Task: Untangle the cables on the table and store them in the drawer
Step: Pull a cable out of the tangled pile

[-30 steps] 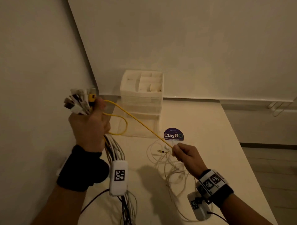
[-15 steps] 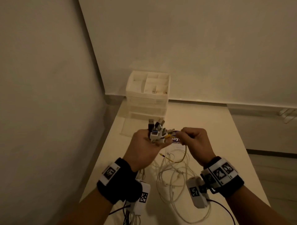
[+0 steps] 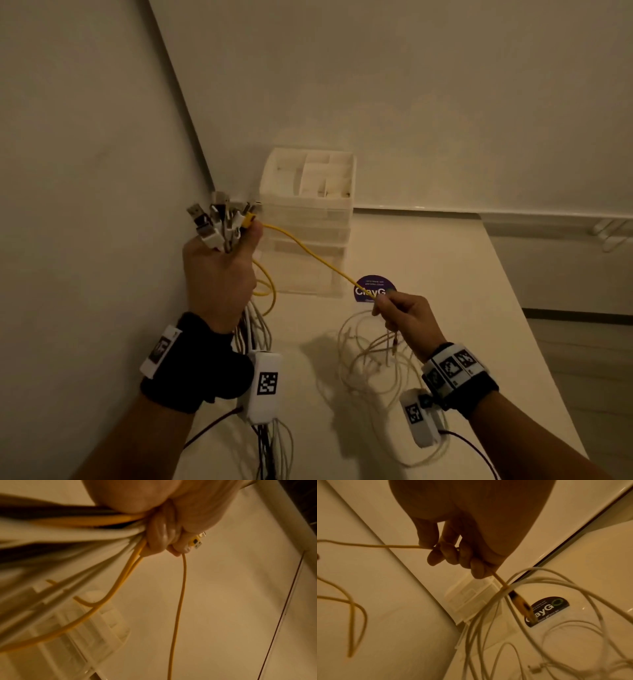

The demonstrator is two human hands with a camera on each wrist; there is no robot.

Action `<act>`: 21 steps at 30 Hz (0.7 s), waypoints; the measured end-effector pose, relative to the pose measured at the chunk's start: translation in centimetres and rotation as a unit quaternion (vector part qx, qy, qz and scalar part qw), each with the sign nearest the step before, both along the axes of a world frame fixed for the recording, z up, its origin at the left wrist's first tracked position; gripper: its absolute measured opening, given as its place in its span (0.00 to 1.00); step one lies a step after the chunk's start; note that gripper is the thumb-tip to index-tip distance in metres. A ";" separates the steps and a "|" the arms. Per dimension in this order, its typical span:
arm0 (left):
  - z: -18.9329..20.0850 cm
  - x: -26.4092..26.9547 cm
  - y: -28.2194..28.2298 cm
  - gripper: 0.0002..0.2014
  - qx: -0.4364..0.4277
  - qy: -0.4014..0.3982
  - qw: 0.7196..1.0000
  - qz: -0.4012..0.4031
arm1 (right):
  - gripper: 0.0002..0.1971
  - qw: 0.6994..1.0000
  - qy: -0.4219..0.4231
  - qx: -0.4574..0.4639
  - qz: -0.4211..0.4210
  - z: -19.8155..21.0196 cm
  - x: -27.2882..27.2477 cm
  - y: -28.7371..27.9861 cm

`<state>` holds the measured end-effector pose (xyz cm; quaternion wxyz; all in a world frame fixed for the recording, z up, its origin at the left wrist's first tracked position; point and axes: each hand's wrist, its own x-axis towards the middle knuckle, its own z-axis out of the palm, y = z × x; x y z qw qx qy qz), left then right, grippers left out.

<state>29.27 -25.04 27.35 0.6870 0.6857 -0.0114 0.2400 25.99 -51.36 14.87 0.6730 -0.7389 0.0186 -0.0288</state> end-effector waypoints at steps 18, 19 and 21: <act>0.5 -3.9 2.7 0.13 -0.079 0.065 0.968 -0.231 | 0.17 0.996 -0.071 0.031 -0.040 3.6 -4.3 -0.9; 0.4 -4.0 2.8 0.14 -0.082 0.069 0.965 -0.240 | 0.19 0.996 -0.077 0.017 -0.037 4.4 -5.4 -1.1; 0.5 -4.2 2.9 0.12 -0.092 0.078 0.960 -0.251 | 0.21 0.996 -0.077 0.002 -0.037 6.0 -7.7 -1.4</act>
